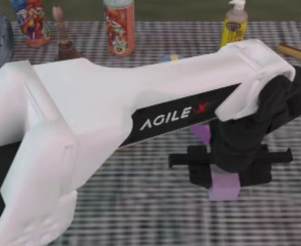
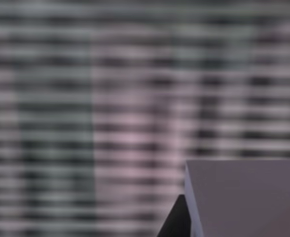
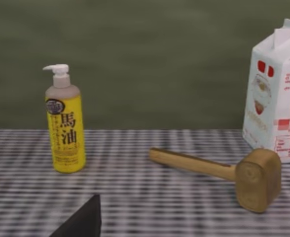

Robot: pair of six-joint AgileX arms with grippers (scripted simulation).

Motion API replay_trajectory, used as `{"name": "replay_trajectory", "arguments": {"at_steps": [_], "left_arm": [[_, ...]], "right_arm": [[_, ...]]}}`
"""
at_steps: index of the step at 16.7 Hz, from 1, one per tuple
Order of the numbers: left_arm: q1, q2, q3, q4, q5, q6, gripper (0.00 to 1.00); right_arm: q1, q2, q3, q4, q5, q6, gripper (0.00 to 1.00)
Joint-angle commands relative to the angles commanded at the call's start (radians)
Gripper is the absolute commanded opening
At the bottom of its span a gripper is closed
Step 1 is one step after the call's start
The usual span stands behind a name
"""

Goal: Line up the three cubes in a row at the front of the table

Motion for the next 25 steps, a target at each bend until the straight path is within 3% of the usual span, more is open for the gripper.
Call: {"name": "replay_trajectory", "arguments": {"at_steps": [9, 13, 25], "left_arm": [[0.000, 0.043, -0.184, 0.235, 0.000, 0.001, 0.00], [-0.001, 0.046, -0.195, 0.246, 0.000, 0.000, 0.00], [-0.001, 0.046, -0.195, 0.246, 0.000, 0.000, 0.90]], "right_arm": [[0.000, 0.000, 0.000, 0.000, 0.000, 0.000, 1.00], [0.000, 0.000, 0.000, 0.000, 0.000, 0.000, 1.00], [0.000, 0.000, 0.000, 0.000, 0.000, 0.000, 1.00]]}}
